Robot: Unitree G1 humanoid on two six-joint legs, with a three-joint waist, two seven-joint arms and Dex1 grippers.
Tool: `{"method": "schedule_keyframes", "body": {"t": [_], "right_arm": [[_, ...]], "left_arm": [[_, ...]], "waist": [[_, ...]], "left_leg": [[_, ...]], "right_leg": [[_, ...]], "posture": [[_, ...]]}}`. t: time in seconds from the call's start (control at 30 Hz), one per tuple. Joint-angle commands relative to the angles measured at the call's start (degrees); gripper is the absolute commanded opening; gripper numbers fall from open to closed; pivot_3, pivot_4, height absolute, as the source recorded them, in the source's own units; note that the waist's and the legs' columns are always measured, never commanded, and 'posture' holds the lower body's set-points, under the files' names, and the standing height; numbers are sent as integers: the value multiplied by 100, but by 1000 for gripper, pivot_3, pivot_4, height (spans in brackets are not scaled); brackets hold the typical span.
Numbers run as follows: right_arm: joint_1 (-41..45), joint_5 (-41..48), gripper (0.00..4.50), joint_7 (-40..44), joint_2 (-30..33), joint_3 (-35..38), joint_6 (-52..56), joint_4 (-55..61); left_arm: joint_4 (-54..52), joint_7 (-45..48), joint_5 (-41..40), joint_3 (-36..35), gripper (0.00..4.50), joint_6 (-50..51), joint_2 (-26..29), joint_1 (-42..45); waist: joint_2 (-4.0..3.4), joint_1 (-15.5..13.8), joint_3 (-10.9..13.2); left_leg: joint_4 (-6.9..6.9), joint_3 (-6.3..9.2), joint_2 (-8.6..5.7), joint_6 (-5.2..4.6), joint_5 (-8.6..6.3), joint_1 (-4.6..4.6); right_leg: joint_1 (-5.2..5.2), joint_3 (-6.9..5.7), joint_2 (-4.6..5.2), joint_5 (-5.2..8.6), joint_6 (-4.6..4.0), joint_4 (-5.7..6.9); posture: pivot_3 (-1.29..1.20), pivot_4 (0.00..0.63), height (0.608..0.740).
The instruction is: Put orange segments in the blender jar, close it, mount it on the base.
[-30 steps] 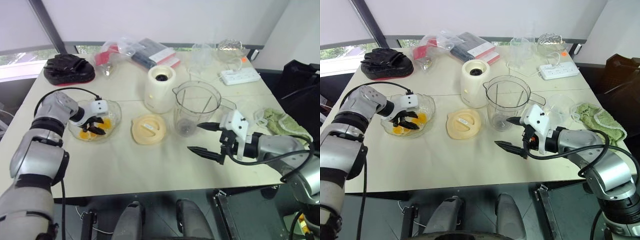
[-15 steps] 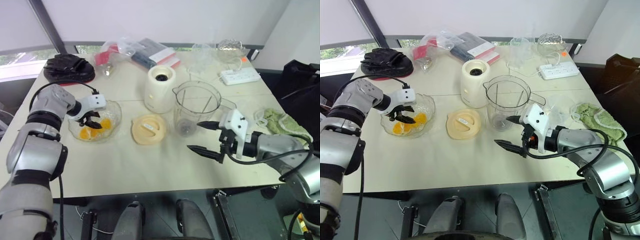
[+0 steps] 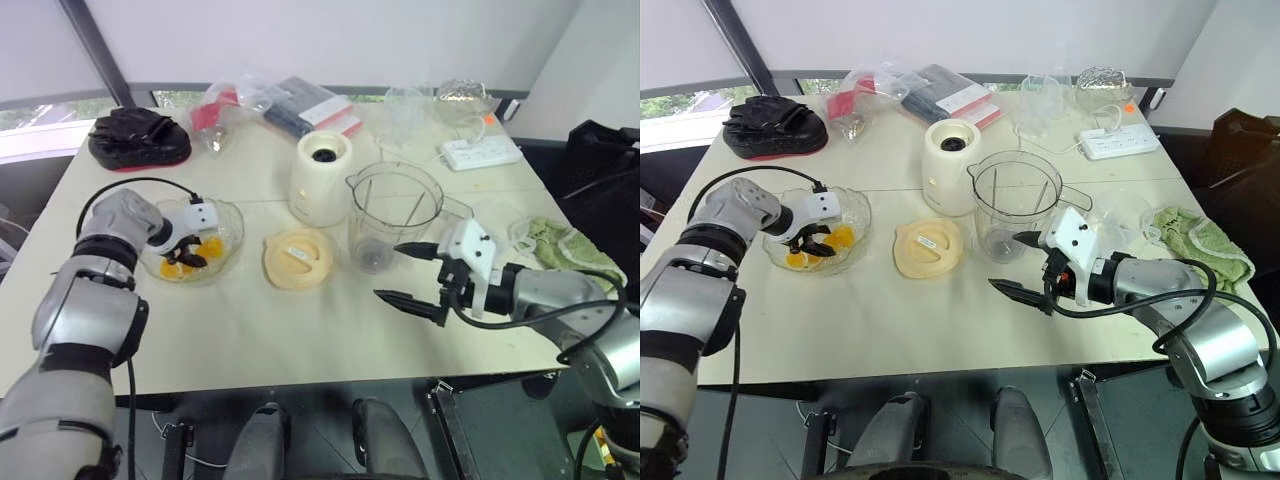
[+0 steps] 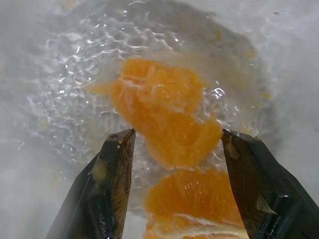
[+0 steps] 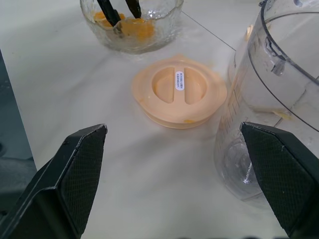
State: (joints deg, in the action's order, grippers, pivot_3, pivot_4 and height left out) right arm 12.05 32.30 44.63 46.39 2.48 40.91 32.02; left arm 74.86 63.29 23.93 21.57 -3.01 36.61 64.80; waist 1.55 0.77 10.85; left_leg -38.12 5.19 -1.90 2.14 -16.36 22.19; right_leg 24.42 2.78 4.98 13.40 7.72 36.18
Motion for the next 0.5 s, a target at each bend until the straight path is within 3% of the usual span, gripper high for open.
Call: {"method": "schedule_keyframes", "body": {"t": [0.03,0.5], "right_arm": [[2,40,4500,-39,25,167,-30,204],[47,10,4500,-117,4,126,-63,167]], "left_arm": [[19,-220,63,-23,2795,66,-54,-29],[44,-584,188,46,2795,131,-138,-239]], "waist": [[0,-1,0],[-18,7,-13]], "left_leg": [[0,0,0,0,0,0],[-3,-1,-1,-1,1,-42]], "right_leg": [[0,0,0,0,0,0],[-36,2,0,-1,1,11]], "posture": [[0,150,740],[0,150,740]]}}
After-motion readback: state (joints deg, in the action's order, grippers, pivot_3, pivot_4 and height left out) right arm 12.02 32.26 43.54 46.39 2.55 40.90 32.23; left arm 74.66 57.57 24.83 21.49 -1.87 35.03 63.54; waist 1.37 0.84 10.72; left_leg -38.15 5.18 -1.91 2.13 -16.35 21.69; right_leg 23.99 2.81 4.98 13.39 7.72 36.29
